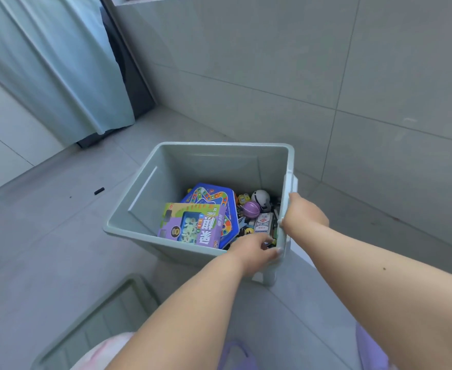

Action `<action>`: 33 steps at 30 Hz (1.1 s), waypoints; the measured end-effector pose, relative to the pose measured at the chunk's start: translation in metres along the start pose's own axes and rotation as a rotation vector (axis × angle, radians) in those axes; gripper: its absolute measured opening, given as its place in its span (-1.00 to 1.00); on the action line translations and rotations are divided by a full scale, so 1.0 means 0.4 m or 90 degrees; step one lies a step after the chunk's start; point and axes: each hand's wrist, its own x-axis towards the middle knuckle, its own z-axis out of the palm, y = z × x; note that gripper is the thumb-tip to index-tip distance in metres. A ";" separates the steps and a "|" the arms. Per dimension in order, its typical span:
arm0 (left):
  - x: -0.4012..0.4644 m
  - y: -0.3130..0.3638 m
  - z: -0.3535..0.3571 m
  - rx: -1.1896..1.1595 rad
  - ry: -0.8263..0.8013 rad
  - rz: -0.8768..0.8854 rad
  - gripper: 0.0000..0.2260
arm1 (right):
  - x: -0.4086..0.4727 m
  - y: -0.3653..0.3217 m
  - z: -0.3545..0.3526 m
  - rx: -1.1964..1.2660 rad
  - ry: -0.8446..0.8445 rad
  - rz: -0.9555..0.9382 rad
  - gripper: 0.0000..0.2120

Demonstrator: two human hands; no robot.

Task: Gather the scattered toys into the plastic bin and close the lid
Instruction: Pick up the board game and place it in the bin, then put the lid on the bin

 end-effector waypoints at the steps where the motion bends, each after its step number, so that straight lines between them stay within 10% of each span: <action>1: -0.001 -0.013 -0.019 -0.041 -0.004 -0.001 -0.59 | -0.010 -0.016 0.006 0.002 0.030 -0.023 -0.64; 16: -0.115 -0.455 -0.303 -0.286 0.356 -0.233 -0.90 | -0.176 -0.339 0.241 0.170 -0.097 -0.321 -0.86; 21: -0.164 -0.533 -0.261 -0.329 0.282 -0.370 -0.90 | -0.236 -0.380 0.354 0.148 -0.211 -0.382 -0.93; 33: -0.151 -0.726 0.061 -0.463 0.216 -0.613 -0.87 | -0.252 -0.340 0.627 0.205 -0.576 -0.094 -0.78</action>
